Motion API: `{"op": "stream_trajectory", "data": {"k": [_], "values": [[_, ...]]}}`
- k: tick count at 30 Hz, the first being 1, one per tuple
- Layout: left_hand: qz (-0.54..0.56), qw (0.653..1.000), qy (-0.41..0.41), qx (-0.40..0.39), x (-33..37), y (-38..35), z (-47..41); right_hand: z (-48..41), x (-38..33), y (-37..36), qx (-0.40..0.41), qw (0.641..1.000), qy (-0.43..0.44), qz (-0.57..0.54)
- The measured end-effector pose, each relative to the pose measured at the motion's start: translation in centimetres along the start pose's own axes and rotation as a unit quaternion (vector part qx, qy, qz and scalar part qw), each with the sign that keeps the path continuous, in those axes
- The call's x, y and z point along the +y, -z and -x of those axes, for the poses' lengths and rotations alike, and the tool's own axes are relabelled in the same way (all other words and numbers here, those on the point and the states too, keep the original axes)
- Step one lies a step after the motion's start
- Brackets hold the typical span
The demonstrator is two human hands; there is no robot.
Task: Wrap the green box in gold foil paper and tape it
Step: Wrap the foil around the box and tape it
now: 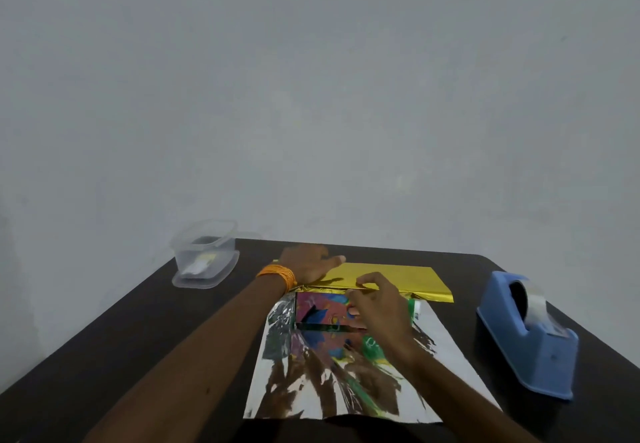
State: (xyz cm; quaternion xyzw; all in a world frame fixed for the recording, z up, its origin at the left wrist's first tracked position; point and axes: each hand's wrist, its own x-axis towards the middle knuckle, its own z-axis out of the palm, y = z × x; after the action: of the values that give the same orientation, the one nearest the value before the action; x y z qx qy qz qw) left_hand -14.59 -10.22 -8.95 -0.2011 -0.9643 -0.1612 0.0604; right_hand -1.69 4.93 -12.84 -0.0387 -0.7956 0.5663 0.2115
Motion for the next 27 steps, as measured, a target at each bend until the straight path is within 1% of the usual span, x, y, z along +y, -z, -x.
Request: {"op": "stream_trajectory", "data": {"k": [3, 7, 10, 13, 15, 18, 21, 23, 25, 27], "values": [[-0.006, 1.0, 0.006, 0.0, -0.5, -0.1, -0.6, -1.2, -0.4, -0.1, -0.002, 1.0, -0.015, 0.007], [-0.015, 1.0, 0.022, -0.004, -2.0, 0.7, -0.5, -2.8, -1.3, -0.1, -0.054, 0.997, -0.064, 0.003], [0.038, 0.998, 0.039, -0.006, -2.6, 1.7, 0.6, -3.9, -1.7, 0.1, -0.069, 0.994, -0.071, 0.05], [0.127, 0.99, 0.052, -0.018, -2.3, 2.7, 2.7, -5.3, -2.7, 0.3, -0.116, 0.982, -0.065, 0.135], [0.188, 0.979, 0.054, -0.053, -1.7, 3.1, 4.4, -6.3, -3.4, 0.1, -0.168, 0.96, -0.079, 0.209], [0.258, 0.957, 0.028, -0.127, 0.2, 2.7, 6.8, -8.4, -3.7, -0.8, -0.245, 0.912, -0.066, 0.322], [0.286, 0.944, 0.009, -0.162, 1.7, 2.7, 8.3, -11.3, -2.4, -1.8, -0.308, 0.882, -0.031, 0.356], [0.297, 0.94, 0.0, -0.165, 1.5, 3.3, 8.8, -10.3, -3.8, -1.0, -0.313, 0.869, -0.012, 0.383], [0.31, 0.937, -0.006, -0.159, 1.0, 4.1, 9.2, -9.3, -4.6, -0.2, -0.313, 0.844, 0.011, 0.435], [0.319, 0.939, -0.002, -0.129, 0.5, 4.7, 9.4, -8.8, -4.4, 0.3, -0.301, 0.826, 0.034, 0.476]]}}
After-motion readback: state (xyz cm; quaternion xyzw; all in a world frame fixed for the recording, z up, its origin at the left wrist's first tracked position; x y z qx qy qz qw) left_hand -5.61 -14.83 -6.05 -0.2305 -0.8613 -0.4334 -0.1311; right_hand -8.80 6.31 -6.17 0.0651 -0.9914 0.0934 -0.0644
